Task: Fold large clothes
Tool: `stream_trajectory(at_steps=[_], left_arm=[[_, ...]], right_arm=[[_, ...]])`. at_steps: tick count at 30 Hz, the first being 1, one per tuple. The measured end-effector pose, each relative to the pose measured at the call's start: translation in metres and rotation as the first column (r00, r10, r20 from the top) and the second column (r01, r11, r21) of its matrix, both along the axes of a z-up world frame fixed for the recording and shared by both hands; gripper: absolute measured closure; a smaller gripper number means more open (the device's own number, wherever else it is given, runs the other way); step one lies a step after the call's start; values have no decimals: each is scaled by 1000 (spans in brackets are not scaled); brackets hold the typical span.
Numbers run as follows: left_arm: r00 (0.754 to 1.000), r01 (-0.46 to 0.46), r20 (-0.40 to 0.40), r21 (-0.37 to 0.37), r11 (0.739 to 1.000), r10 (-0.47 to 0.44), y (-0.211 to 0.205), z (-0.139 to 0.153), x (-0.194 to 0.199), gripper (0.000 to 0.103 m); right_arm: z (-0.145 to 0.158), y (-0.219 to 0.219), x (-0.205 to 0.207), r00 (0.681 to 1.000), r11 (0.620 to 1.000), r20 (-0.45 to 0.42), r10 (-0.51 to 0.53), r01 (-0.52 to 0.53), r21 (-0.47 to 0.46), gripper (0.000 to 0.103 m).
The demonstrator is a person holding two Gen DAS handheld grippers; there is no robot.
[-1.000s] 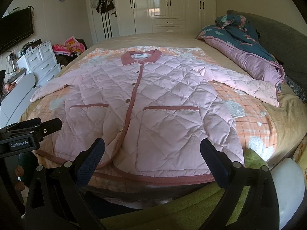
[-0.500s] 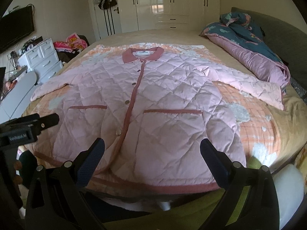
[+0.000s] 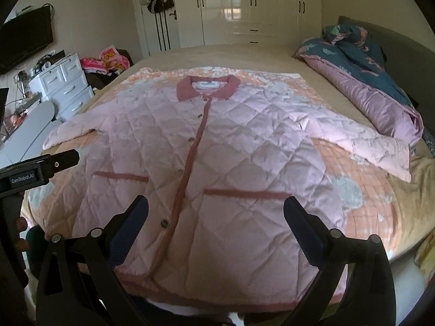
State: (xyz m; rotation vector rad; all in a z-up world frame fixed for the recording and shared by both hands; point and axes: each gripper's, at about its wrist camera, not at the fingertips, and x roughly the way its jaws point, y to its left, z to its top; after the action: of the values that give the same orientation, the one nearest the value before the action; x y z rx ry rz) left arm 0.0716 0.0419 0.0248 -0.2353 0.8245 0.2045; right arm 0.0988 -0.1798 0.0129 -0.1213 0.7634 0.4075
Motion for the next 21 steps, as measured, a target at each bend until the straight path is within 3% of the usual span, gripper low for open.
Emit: stream_trajectory(at_steps=[21], left_arm=[[1000,-20,10,-23,1000,20,17,33,64,9]], right_arm=[[44,16,81,1000,999,14,-8,8,54,4]])
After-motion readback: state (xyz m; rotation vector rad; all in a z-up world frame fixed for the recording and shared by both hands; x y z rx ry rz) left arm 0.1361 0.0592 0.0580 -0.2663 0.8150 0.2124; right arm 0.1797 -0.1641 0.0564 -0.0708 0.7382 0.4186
